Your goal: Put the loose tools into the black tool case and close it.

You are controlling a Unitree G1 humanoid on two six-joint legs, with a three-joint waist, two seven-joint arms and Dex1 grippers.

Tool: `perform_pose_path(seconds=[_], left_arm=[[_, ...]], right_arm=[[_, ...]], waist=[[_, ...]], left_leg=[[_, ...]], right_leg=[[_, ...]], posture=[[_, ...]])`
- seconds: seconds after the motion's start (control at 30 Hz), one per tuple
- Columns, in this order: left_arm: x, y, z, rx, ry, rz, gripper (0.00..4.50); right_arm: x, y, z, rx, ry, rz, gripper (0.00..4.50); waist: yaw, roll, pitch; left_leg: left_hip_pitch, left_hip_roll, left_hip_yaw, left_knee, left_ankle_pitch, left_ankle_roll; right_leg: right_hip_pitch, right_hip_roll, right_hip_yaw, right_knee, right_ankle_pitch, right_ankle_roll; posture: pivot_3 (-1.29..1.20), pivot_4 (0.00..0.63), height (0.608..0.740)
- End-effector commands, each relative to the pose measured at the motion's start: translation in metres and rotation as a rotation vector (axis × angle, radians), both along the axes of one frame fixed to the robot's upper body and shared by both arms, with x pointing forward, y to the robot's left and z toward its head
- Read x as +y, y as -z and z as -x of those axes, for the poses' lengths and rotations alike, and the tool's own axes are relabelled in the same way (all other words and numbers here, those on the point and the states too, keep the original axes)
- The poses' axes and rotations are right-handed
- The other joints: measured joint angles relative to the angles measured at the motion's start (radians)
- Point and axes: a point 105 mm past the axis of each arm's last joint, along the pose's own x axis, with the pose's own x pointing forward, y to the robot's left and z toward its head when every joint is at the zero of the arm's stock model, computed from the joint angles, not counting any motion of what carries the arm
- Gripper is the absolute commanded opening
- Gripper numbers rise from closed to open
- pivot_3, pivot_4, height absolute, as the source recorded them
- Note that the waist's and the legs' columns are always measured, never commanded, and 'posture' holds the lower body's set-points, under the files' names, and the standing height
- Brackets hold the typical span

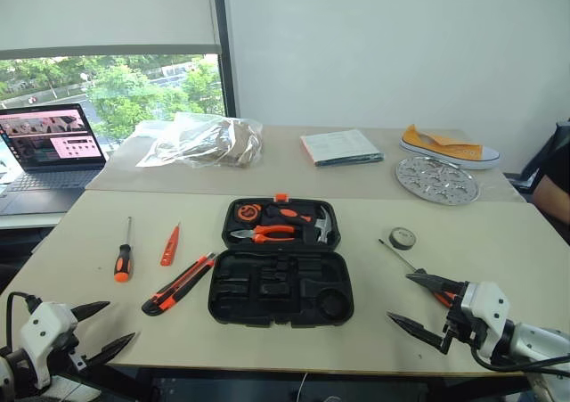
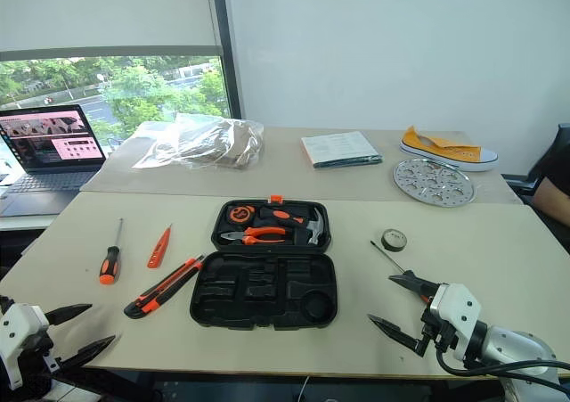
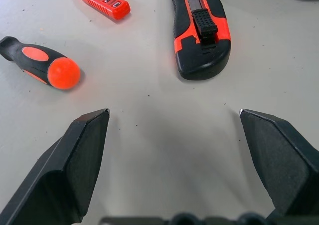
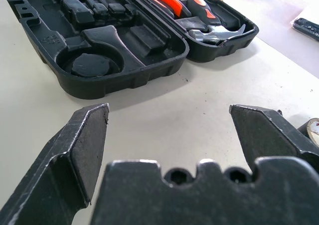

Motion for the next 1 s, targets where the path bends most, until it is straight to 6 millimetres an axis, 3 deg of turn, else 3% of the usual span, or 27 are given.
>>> perform_pose_path(seconds=[0.03,0.1,0.2,0.27,0.4,0.53,0.63,0.73,0.87,1.0], left_arm=[[-0.005,-0.013,-0.004,-0.04,0.008,0.048,4.48],[-0.003,-0.024,-0.008,-0.062,-0.051,0.165,4.48],[0.007,-0.031,-0.007,-0.104,-0.14,0.187,4.48],[0.023,-0.031,0.002,-0.139,-0.263,0.203,4.48],[0.057,-0.01,0.034,-0.099,-0.539,0.231,4.48],[0.066,-0.006,0.041,-0.062,-0.665,0.294,4.48],[0.056,-0.018,0.026,-0.056,-0.651,0.373,4.48],[0.045,-0.031,-0.002,-0.011,-0.621,0.411,4.48],[0.034,-0.028,-0.037,0.205,-0.663,0.366,4.48],[0.032,-0.042,-0.079,0.217,-0.731,0.377,4.48]], right_arm=[[0.001,-0.009,-0.003,-0.052,-0.029,0.015,4.5],[0.006,-0.009,-0.004,-0.054,-0.053,0.0,4.5],[0.017,-0.015,-0.007,-0.075,-0.077,-0.039,4.5],[0.035,-0.032,-0.009,-0.152,-0.115,-0.145,4.5],[0.064,-0.062,-0.008,-0.21,-0.189,-0.327,4.5],[0.078,-0.069,-0.005,-0.241,-0.224,-0.359,4.5],[0.081,-0.064,-0.004,-0.235,-0.236,-0.338,4.5],[0.079,-0.061,-0.006,-0.221,-0.235,-0.324,4.5],[0.078,-0.058,-0.007,-0.207,-0.24,-0.306,4.5],[0.079,-0.055,-0.008,-0.196,-0.244,-0.298,4.5]], waist=[[0.0,0.0,0.0],[-0.002,0.0,0.0],[-0.003,0.0,0.0],[-0.009,0.0,0.0],[-0.028,0.0,0.0],[-0.014,-0.004,-0.003],[0.006,-0.006,-0.004],[0.016,-0.007,-0.005],[0.008,-0.008,-0.005],[-0.003,-0.007,-0.004]], left_leg=[[0.0,0.0,0.0,0.0,0.0,0.0],[0.0,0.0,0.0,0.0,0.0,0.0],[0.001,0.0,0.0,0.0,0.0,0.0],[0.001,0.0,0.0,0.0,0.0,-0.001],[0.002,0.001,0.001,-0.001,0.001,-0.002],[0.002,0.001,0.0,-0.001,0.001,-0.002],[0.001,0.0,-0.001,0.0,0.0,0.0],[0.001,-0.001,-0.001,0.001,0.0,0.0],[0.002,-0.001,-0.002,0.001,0.003,-0.004],[0.005,-0.002,-0.001,-0.001,0.004,-0.006]], right_leg=[[0.0,0.0,0.0,0.0,0.0,0.0],[0.0,0.0,0.0,0.0,0.0,0.0],[0.0,0.0,0.0,0.001,0.0,0.0],[0.0,0.0,0.001,0.001,0.0,0.0],[0.0,0.0,0.002,0.001,0.0,0.0],[0.0,0.001,0.001,0.001,0.0,0.0],[0.001,-0.001,-0.001,0.0,0.0,-0.001],[0.002,-0.002,-0.001,0.001,0.0,-0.001],[0.002,-0.001,0.0,0.004,0.003,-0.002],[0.001,0.0,0.002,0.009,0.002,-0.003]], posture=[[0.0,0.15,0.74],[0.0,0.15,0.74],[0.0,0.15,0.74],[0.0,0.15,0.74],[0.0,0.15,0.74],[0.0,0.15,0.74],[0.0,0.15,0.74],[0.0,0.15,0.74],[0.0,0.15,0.74],[0.0,0.15,0.74]])
